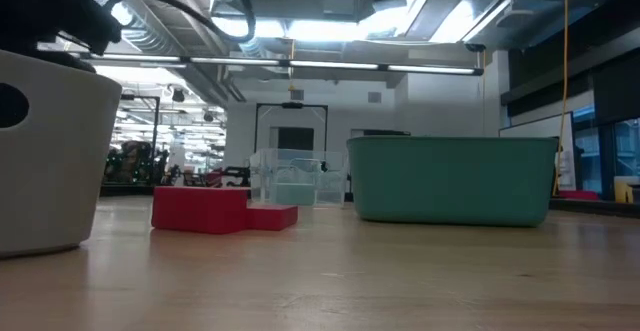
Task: Sort & place blocks by color
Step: Put the blue block into the green bin
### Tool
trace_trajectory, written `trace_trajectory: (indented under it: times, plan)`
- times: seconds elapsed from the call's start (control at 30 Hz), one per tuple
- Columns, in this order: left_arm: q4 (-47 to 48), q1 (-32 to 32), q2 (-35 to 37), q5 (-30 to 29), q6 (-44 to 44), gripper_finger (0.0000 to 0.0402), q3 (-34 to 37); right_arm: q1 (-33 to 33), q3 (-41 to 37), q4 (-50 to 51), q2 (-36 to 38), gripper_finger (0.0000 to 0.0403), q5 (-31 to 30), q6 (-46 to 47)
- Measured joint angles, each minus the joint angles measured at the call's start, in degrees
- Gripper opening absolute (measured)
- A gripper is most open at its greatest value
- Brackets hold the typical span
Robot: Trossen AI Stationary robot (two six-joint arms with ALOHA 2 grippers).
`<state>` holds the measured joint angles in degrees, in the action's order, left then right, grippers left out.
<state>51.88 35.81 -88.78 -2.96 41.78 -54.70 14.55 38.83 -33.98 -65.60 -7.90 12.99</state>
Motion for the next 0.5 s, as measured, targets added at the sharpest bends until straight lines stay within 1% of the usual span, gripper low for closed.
trace_trajectory:
  times: [0.17,0.37,0.5]
  plan:
    - [1.01,0.0,-1.5,-3.4,0.09,0.0208,0.0,0.0,-0.02,0.0,0.0,0.0241,0.0,0.0]
    - [2.74,0.0,-4.8,-3.75,0.1,0.0208,-0.08,0.0,-0.04,0.02,-0.02,0.0241,0.0,-0.02]
    - [1.97,0.0,-6.42,-2.52,0.11,0.0207,0.0,0.0,-0.07,0.2,-0.02,0.0241,0.0,-0.02]
